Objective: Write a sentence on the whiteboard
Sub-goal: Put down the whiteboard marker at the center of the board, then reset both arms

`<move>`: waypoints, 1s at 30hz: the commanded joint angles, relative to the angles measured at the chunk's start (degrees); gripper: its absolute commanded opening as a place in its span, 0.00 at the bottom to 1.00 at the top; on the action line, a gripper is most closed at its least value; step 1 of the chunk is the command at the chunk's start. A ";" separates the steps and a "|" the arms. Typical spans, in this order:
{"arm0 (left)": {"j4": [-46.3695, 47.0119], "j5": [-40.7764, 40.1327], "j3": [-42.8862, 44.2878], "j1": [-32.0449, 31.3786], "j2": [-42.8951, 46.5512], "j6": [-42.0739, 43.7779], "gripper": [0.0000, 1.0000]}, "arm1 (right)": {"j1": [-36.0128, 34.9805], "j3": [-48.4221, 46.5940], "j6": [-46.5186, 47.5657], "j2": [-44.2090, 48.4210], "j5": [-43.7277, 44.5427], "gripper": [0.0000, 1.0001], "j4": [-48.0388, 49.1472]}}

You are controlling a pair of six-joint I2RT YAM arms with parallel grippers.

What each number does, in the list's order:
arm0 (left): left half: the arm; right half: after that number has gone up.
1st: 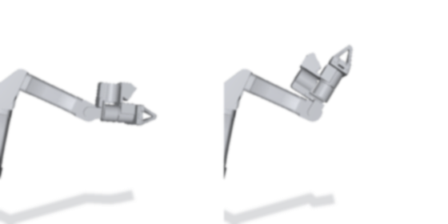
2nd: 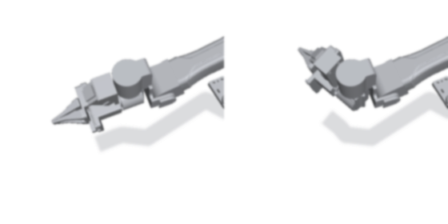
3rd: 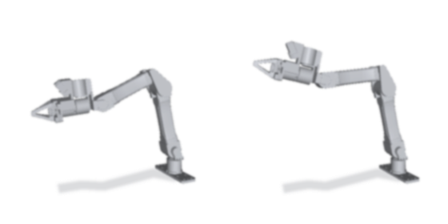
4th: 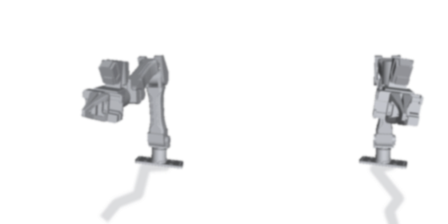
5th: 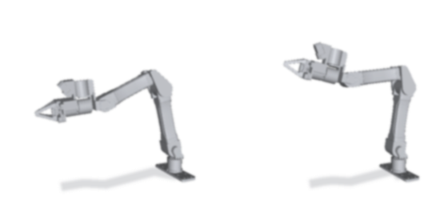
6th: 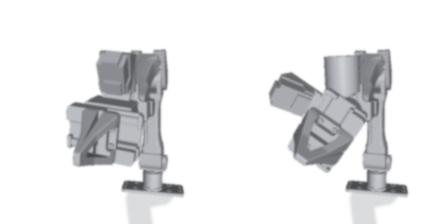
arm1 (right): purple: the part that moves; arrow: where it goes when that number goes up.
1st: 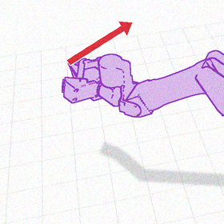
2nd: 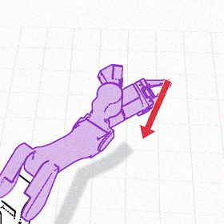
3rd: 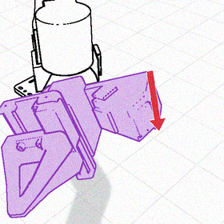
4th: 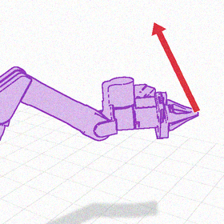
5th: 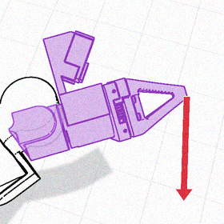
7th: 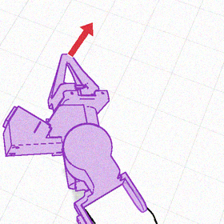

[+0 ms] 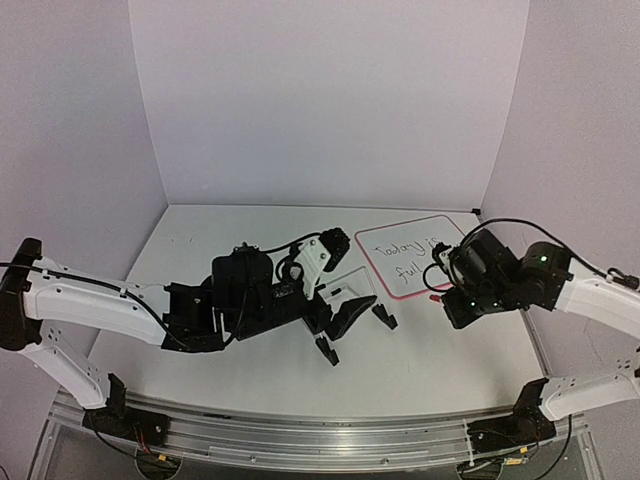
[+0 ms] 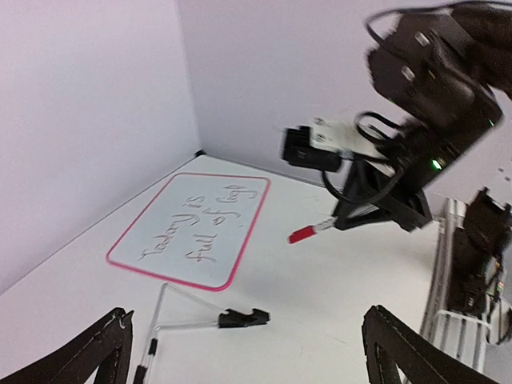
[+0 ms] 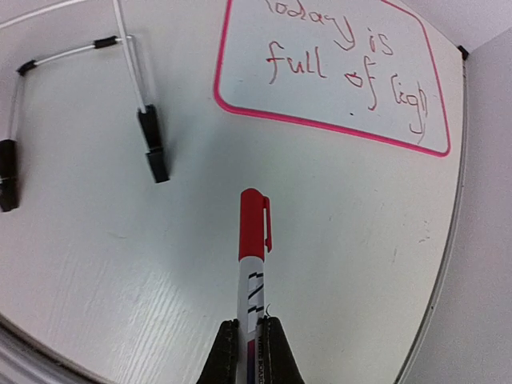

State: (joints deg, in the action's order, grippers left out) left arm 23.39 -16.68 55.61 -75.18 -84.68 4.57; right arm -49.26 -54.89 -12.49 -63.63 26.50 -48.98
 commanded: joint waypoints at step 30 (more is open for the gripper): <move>-37.25 -28.15 1.72 11.38 4.22 -56.33 1.00 | 0.70 16.58 -16.98 -4.61 7.32 0.86 20.47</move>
State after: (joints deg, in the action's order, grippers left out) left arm -7.93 -51.11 55.50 -70.29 -82.13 -46.23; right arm -49.18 -29.34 -27.73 -70.74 34.40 -16.44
